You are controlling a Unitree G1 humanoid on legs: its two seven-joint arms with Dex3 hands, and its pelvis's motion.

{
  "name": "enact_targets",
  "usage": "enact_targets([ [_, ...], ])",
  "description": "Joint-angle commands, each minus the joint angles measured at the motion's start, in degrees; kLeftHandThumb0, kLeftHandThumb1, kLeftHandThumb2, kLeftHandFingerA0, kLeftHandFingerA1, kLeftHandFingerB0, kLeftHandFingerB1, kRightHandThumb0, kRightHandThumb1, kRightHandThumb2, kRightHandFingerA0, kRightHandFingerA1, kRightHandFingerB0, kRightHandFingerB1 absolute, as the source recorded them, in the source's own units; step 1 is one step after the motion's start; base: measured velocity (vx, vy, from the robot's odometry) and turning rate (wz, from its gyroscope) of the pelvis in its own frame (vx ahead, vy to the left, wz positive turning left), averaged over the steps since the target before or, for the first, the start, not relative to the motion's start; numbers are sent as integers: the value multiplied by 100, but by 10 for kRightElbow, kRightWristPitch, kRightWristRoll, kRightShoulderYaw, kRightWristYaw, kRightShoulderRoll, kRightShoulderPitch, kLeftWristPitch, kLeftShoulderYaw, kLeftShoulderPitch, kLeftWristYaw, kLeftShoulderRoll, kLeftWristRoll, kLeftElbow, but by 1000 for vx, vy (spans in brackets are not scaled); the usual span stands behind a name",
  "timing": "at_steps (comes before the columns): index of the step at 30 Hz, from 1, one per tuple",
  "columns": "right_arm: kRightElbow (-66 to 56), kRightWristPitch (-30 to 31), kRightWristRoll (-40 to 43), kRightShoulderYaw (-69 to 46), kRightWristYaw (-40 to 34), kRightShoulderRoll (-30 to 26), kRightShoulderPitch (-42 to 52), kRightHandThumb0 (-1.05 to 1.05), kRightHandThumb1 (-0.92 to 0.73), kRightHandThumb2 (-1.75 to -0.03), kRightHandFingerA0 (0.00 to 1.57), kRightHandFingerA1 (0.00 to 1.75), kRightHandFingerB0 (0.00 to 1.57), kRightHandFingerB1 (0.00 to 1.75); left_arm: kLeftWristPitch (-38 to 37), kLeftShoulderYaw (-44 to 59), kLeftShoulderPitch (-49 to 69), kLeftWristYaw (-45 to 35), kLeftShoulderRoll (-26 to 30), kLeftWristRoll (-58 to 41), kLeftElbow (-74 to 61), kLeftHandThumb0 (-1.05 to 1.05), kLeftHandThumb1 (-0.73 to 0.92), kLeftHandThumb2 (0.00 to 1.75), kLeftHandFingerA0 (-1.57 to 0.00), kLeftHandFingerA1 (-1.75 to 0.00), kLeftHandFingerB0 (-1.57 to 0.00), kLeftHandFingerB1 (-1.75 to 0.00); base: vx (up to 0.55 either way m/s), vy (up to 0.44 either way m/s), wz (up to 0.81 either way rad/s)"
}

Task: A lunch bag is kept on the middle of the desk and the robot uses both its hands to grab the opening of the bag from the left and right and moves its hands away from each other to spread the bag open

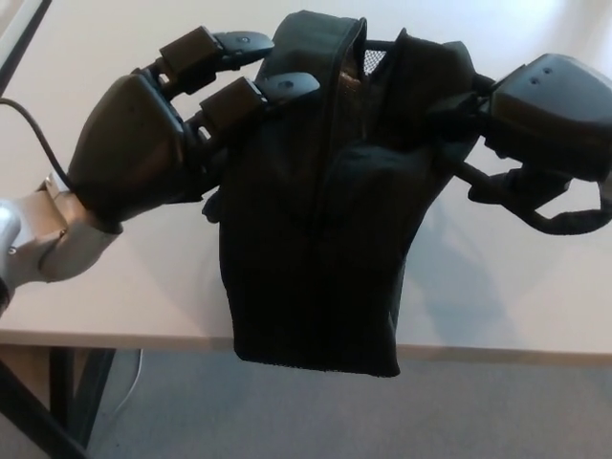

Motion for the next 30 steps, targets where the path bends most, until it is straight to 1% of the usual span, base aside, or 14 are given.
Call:
enact_targets([
  [1, 14, -4, -18, 14, 10, 1, -4, -34, -39, -78, 102, 117, 52, 60, -11, 18, 11, -35, 0, -30, -32, -11, 52, 56, -74, -57, -84, -54, 0, 0, 0],
  [2, 27, -16, -11, 16, 2, 5, -4, -21, -50, -56, 95, 131, 44, 41, -21, 22, 12, -62, 1, -41, -43, -23, 49, 55, -93, -71, -101, -65, 0, 0, 0],
  [3, 29, -13, -9, 18, 6, 6, -4, -25, -52, -58, 89, 140, 64, 80, -24, 22, 11, -75, -1, -46, -47, -17, 54, 57, -96, -128, -105, -98, 0, 0, 0],
  [6, 18, 13, -14, 23, 33, 6, -3, -26, -52, -57, 84, 137, 78, 75, -2, 26, 15, -86, -9, -40, -60, -20, 54, 59, -85, -158, -86, -135, 0, 0, 0],
  [7, 19, 11, -14, 23, 31, 6, -3, -26, -52, -57, 84, 137, 78, 75, 3, 28, 16, -86, -10, -38, -63, -20, 54, 59, -85, -158, -86, -135, 0, 0, 0],
  [9, 19, 13, -21, 27, 36, 3, -7, -32, -54, -57, 92, 94, 72, 44, 7, 35, 21, -93, -11, -42, -72, -24, 56, 59, -84, -163, -81, -141, 0, 0, 0],
  [14, 21, 9, -20, 23, 23, 3, -6, -36, -51, -59, 91, 103, 73, 46, -6, 45, 31, -112, -8, -53, -71, -19, 62, 64, -86, -162, -77, -152, 0, 0, 0],
  [15, 21, 9, -17, 20, 21, 3, -3, -35, -50, -58, 91, 108, 73, 46, -10, 46, 36, -112, -8, -55, -67, -12, 54, 78, -89, -158, -82, -148, 0, 0, 0],
  [17, 23, 4, -13, 18, 15, 4, 0, -34, -50, -58, 91, 106, 73, 47, -11, 51, 49, -126, -6, -64, -65, -12, 54, 64, -89, -147, -97, -115, 0, 0, 0],
  [21, 37, -8, 5, 4, -6, 8, 15, -30, -49, -55, 99, 96, 84, 48, -38, 64, 83, -125, -12, -95, -52, -7, 48, 87, -94, -153, -88, -137, 0, 0, 0],
  [23, 61, -43, 20, -7, -33, 8, 23, -27, -47, -54, 106, 92, 87, 50, -30, 70, 104, -124, -9, -96, -57, -3, 41, 98, -87, -157, -90, -141, 0, 0, 0],
  [24, 62, -64, 25, -16, -50, 3, 35, -24, -47, -54, 103, 112, 88, 51, -28, 73, 118, -130, -5, -100, -60, 0, 39, 102, -85, -158, -87, -143, 0, 0, 0],
  [27, 60, -140, 31, -43, -104, -25, 75, -24, -49, -55, 101, 84, 86, 52, -44, 87, 163, -117, 0, -115, -43, 14, 38, 117, -90, -156, -88, -139, 0, 0, 0],
  [30, 80, -203, -13, -50, -173, -53, 94, -32, -59, -57, 98, 86, 82, 54, -55, 100, 188, -113, 7, -129, -21, 13, 39, 123, -91, -152, -96, -129, 0, 0, 0],
])
